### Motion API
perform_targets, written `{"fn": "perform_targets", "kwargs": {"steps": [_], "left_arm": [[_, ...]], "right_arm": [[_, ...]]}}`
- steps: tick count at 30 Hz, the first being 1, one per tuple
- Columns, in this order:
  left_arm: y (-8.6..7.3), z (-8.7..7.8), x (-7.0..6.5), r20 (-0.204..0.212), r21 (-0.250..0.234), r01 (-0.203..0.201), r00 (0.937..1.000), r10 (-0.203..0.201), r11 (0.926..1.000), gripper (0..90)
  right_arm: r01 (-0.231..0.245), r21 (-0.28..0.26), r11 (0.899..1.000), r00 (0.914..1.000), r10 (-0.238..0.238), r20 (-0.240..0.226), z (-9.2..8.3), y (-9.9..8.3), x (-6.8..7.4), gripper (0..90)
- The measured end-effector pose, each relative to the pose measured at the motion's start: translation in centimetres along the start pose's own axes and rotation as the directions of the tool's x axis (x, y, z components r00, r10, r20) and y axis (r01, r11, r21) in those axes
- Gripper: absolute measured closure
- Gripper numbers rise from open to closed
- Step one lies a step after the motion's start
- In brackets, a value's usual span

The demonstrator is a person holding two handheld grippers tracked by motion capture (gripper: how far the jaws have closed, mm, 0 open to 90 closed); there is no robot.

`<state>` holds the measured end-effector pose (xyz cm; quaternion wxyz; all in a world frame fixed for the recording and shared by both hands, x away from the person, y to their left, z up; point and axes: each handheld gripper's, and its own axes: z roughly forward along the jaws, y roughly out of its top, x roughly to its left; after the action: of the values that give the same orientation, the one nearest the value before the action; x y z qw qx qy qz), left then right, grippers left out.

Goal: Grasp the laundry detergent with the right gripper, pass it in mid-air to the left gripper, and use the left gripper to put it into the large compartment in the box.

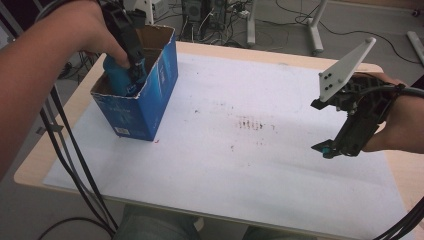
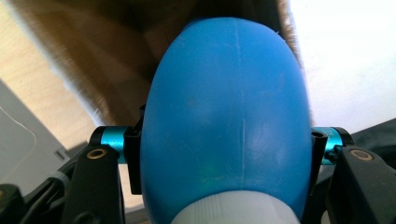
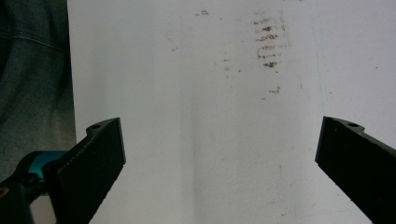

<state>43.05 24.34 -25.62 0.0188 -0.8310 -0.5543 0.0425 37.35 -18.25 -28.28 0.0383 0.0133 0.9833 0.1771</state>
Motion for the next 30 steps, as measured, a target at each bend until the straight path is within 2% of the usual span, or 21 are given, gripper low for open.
{"fn": "perform_targets", "kwargs": {"steps": [1, 2, 3, 5, 7, 8, 10, 12, 21, 23, 30], "left_arm": [[0.1, 0.9, 0.0, -0.005, 0.009, -0.032, 0.9995, 0.032, 0.9994, 38.9], [0.1, 0.9, 0.0, -0.005, 0.009, -0.032, 0.9995, 0.032, 0.9994, 38.9], [0.2, 1.7, 0.0, -0.017, 0.01, -0.094, 0.9954, 0.094, 0.9955, 38.8], [0.2, 2.4, 0.0, -0.033, 0.008, -0.141, 0.9894, 0.141, 0.99, 38.9], [0.2, 3.0, 0.1, -0.045, 0.014, -0.171, 0.9841, 0.172, 0.9851, 38.8], [0.2, 3.0, 0.1, -0.045, 0.014, -0.171, 0.9841, 0.172, 0.9851, 38.8], [0.3, 3.6, 0.2, -0.047, 0.0, -0.219, 0.9747, 0.219, 0.9757, 38.7], [0.3, 3.7, 0.4, -0.045, -0.023, -0.235, 0.9712, 0.234, 0.9717, 38.6], [0.5, 3.3, 0.9, -0.01, -0.036, -0.241, 0.9705, 0.241, 0.9699, 36.9], [0.4, 3.0, 0.9, -0.005, -0.039, -0.232, 0.9728, 0.232, 0.972, 34.5], [0.3, 2.3, 0.8, 0.001, -0.038, -0.242, 0.9702, 0.242, 0.9695, 31.1]], "right_arm": [[-0.001, 0.001, 1.0, 1.0, 0.001, -0.003, 0.1, 0.0, 0.0, 0.6], [-0.002, 0.001, 1.0, 1.0, 0.002, -0.004, 0.2, 0.0, 0.0, 0.6], [-0.002, 0.004, 1.0, 1.0, 0.002, -0.005, 0.2, 0.1, 0.0, 0.6], [-0.001, 0.006, 1.0, 1.0, 0.001, -0.006, 0.4, 0.1, 0.0, 0.6], [-0.001, 0.007, 1.0, 1.0, 0.001, -0.006, 0.5, 0.2, 0.0, 0.6], [0.0, 0.009, 1.0, 1.0, 0.0, -0.007, 0.5, 0.2, 0.1, 0.6], [-0.002, 0.01, 1.0, 1.0, 0.002, -0.008, 0.6, 0.3, 0.1, 0.6], [0.001, 0.016, 1.0, 0.9999, -0.001, -0.011, 0.7, 0.3, 0.1, 0.6], [-0.003, 0.019, 1.0, 0.9999, 0.004, -0.016, 1.2, 0.5, 0.3, 0.6], [-0.005, 0.022, 1.0, 0.9998, 0.006, -0.017, 1.2, 0.6, 0.3, 0.6], [0.004, 0.024, 1.0, 0.9998, -0.003, -0.02, 1.3, 0.8, 0.3, 0.6]]}}
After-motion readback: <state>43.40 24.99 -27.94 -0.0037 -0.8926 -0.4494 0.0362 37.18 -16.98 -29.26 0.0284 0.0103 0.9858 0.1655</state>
